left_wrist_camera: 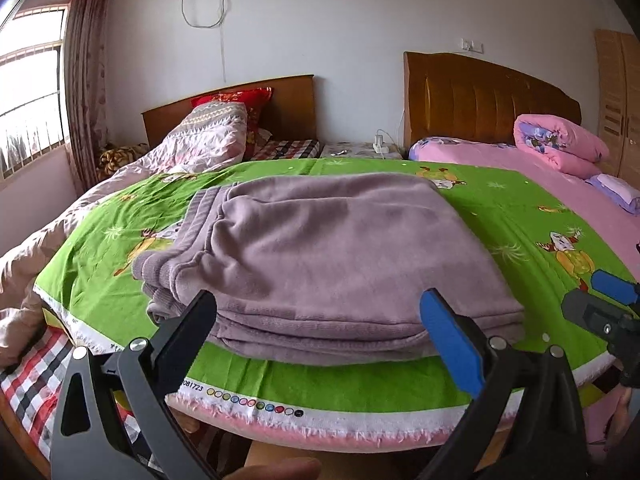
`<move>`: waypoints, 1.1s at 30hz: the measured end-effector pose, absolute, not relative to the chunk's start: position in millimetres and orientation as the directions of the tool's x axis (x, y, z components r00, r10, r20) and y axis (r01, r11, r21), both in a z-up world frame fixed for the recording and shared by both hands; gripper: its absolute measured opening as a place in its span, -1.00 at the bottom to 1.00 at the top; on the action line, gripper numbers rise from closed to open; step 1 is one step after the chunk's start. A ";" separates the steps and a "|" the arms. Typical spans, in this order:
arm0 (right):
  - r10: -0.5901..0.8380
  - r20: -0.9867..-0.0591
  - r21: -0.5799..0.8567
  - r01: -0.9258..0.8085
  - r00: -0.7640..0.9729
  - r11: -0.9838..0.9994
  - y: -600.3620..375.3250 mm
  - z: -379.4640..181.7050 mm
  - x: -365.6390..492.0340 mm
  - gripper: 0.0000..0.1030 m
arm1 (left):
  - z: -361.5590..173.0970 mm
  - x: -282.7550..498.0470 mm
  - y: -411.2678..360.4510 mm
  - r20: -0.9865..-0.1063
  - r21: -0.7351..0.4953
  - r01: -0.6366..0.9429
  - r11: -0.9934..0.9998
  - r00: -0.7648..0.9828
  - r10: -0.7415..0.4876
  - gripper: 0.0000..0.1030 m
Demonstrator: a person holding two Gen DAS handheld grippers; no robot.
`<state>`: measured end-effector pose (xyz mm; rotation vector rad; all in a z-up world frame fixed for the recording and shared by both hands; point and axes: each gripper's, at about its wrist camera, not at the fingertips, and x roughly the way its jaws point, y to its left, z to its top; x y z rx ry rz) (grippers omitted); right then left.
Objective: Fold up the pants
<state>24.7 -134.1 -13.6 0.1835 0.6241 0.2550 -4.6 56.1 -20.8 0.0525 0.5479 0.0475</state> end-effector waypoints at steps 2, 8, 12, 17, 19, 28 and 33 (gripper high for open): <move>0.292 -0.553 0.244 -0.183 0.780 0.952 -133.5 -13.3 24.5 0.91 | -22.5 -2.6 58.4 -0.528 0.055 -0.037 0.998 0.847 0.061 0.97; 0.296 -0.561 0.245 -0.187 0.773 0.951 -132.7 -14.2 25.1 0.91 | -26.4 -0.6 62.9 -0.542 0.042 -0.054 0.998 0.838 0.068 0.97; 0.297 -0.563 0.245 -0.188 0.771 0.951 -132.9 -14.4 25.1 0.91 | -27.9 0.6 63.6 -0.546 0.044 -0.055 0.998 0.835 0.070 0.97; 0.299 -0.567 0.249 -0.186 0.768 0.950 -133.0 -15.2 25.5 0.91 | -30.0 2.8 65.7 -0.556 0.039 -0.063 0.997 0.828 0.074 0.97; 0.299 -0.569 0.251 -0.184 0.766 0.950 -132.8 -16.0 25.6 0.91 | -30.8 3.1 66.7 -0.558 0.036 -0.070 0.997 0.826 0.078 0.97; 0.301 -0.571 0.251 -0.187 0.764 0.950 -132.9 -16.6 26.0 0.91 | -34.1 5.7 72.6 -0.572 0.025 -0.084 0.996 0.816 0.083 0.97; 0.302 -0.571 0.252 -0.188 0.763 0.949 -133.3 -16.8 26.4 0.91 | -34.4 5.7 73.2 -0.573 0.027 -0.081 0.996 0.815 0.082 0.97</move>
